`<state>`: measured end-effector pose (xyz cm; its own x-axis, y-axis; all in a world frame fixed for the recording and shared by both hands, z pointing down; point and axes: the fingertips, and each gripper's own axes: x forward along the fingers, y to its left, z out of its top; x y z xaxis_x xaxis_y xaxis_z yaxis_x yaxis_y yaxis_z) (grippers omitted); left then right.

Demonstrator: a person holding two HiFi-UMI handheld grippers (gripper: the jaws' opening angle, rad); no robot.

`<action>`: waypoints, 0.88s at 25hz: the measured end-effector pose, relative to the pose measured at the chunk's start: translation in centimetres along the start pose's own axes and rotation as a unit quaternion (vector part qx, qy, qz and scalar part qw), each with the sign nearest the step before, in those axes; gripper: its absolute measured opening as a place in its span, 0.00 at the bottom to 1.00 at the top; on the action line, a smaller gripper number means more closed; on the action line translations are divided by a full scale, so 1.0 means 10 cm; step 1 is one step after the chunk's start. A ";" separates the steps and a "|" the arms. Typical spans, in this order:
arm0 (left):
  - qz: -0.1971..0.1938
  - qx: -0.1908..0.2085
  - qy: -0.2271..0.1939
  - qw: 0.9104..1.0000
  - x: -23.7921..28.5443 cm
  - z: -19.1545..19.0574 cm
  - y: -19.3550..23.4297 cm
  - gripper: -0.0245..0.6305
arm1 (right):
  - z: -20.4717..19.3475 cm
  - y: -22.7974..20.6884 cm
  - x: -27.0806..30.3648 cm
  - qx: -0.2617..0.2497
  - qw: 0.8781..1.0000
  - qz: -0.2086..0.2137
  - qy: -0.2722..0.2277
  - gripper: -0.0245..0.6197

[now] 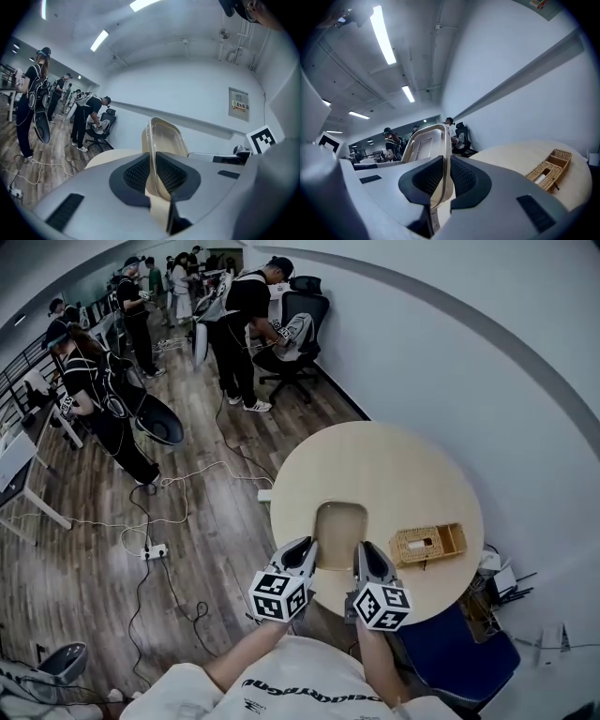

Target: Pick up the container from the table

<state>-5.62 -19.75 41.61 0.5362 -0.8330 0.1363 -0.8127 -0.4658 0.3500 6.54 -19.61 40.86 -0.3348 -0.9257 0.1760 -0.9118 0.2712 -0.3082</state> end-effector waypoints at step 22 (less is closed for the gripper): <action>0.006 0.033 -0.023 0.999 0.02 0.05 -0.02 0.12 | 0.03 -0.02 0.03 -0.016 1.000 0.004 -0.016 0.16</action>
<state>-5.44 -19.96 41.09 0.5160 -0.8511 0.0966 -0.8333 -0.4726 0.2867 6.75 -20.04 40.66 -0.3344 -0.9313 0.1445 -0.9167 0.2857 -0.2795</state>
